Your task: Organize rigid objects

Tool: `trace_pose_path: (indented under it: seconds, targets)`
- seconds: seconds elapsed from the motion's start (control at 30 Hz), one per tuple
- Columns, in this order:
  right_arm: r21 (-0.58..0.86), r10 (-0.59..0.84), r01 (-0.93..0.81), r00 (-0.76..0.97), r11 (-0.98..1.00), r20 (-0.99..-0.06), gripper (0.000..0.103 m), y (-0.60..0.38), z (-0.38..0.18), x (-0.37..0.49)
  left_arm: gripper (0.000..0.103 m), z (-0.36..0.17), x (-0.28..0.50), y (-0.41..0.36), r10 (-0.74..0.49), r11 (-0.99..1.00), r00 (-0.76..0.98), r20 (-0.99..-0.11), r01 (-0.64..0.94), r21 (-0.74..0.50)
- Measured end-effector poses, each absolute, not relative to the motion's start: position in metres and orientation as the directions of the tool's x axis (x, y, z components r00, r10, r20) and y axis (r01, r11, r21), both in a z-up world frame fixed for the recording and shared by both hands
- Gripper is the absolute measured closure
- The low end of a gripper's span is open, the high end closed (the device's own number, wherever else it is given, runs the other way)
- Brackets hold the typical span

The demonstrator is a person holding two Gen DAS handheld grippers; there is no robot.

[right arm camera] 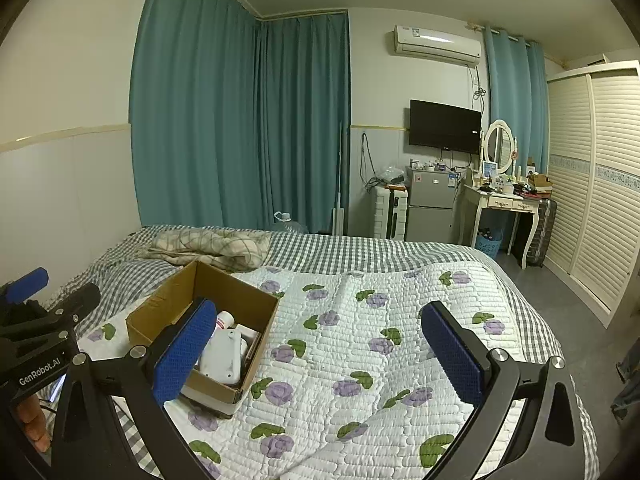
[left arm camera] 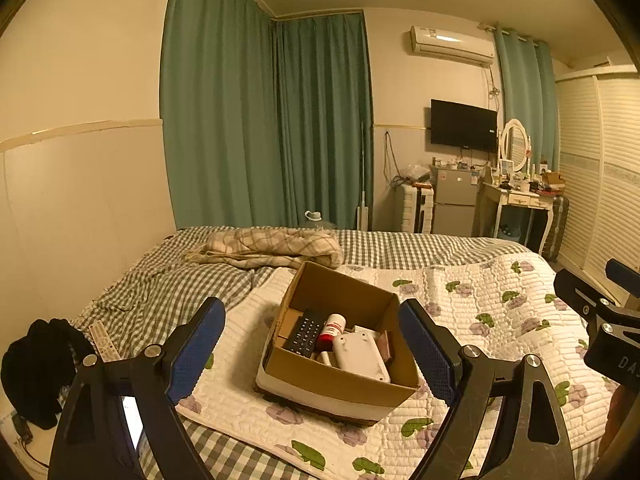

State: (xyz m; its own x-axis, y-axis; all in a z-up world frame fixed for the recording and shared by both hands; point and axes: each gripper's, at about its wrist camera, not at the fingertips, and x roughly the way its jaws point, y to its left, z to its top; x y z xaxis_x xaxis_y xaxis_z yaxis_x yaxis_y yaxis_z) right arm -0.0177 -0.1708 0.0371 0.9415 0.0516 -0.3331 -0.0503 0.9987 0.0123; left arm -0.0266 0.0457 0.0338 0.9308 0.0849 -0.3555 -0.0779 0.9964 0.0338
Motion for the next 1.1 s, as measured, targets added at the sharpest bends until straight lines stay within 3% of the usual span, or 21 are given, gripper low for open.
trace_pose_path:
  seconds: [1.1]
  targets:
    - [0.003,0.043,-0.044,0.933,0.999,-0.357,0.000,-0.1665,0.0349,-0.0127,0.011,0.0305,-0.0257,0.0365,0.070,0.996,0.925,-0.375,-0.048,0.069]
